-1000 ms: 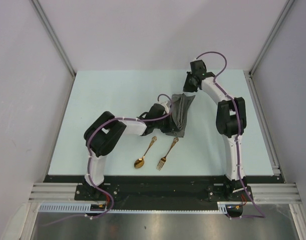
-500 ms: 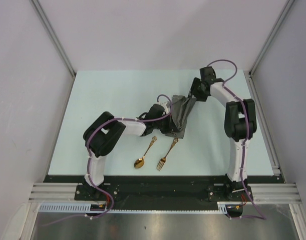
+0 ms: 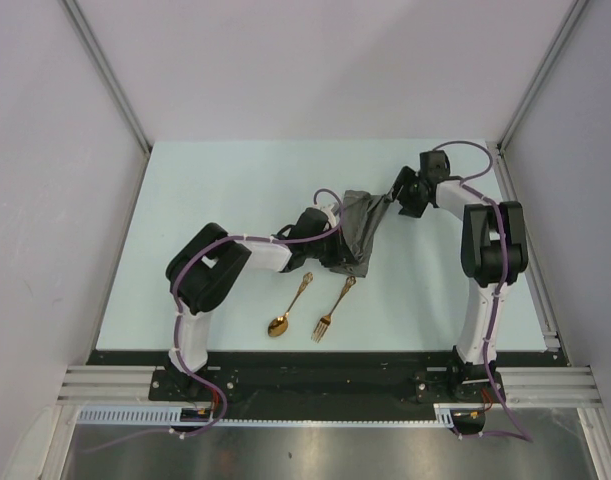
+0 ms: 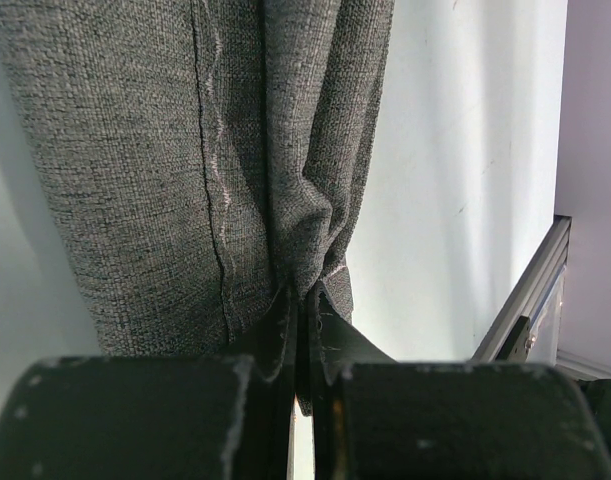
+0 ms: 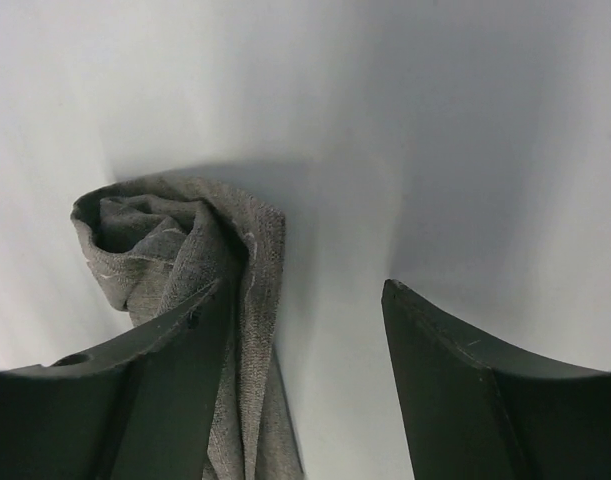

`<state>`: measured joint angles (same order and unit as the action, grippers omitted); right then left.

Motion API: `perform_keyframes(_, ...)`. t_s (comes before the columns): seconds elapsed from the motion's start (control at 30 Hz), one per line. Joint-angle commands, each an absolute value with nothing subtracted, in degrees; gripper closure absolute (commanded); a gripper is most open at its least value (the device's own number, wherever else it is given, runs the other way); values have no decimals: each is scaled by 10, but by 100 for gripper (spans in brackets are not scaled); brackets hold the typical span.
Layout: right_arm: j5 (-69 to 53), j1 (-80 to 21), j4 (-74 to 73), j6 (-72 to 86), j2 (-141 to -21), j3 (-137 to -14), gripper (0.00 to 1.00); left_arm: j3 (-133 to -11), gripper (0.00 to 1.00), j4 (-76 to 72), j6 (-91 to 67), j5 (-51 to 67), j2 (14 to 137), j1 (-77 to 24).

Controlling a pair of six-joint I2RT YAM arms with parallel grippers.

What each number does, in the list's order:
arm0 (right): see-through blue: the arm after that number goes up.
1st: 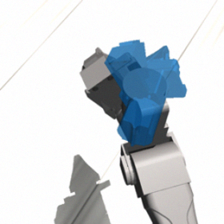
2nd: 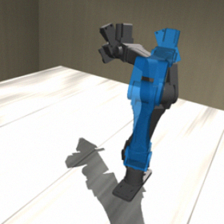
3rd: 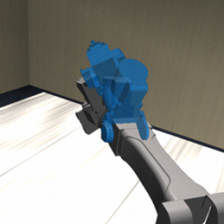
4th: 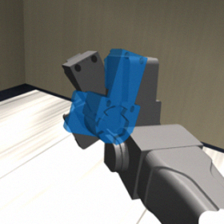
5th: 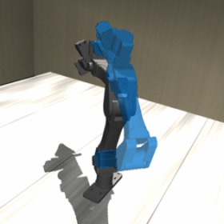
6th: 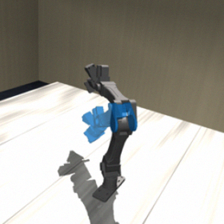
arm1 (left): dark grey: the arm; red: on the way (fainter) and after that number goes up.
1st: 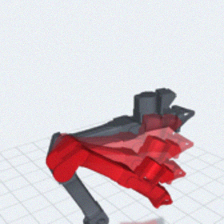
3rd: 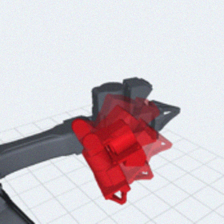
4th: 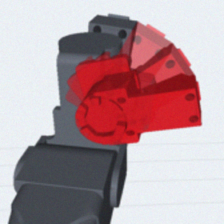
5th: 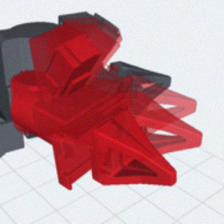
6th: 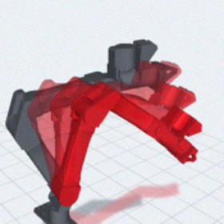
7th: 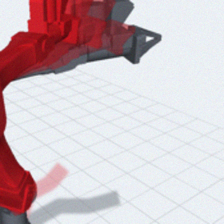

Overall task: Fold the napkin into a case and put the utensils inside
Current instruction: Fold the 2/3-rectangle-folded napkin at the center of the board.

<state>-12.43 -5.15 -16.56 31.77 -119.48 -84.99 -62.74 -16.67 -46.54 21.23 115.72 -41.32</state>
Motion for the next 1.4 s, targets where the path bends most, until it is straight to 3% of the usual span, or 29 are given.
perform_keyframes(0.0, -160, -47, -80, 350, -1170, -822, 34, -625, 100, -171, -471, 229, 1133, -411)
perform_keyframes(0.17, -178, -46, -72, 354, -1196, -835, 50, -624, 100, -171, -473, 232, 1130, -411)
perform_keyframes(0.27, -194, -46, -65, 351, -1205, -841, 68, -623, 100, -175, -472, 236, 1126, -411)
perform_keyframes(0.3, -195, -47, -63, 351, -1203, -838, 81, -623, 100, -176, -472, 239, 1123, -411)
perform_keyframes(0.5, -197, -64, -74, 345, -1182, -865, 96, -617, 100, -183, -479, 247, 1118, -411)
perform_keyframes(1.37, -207, -128, -146, 353, -1295, -1033, 94, -534, 93, -220, -511, 235, 1066, -374)
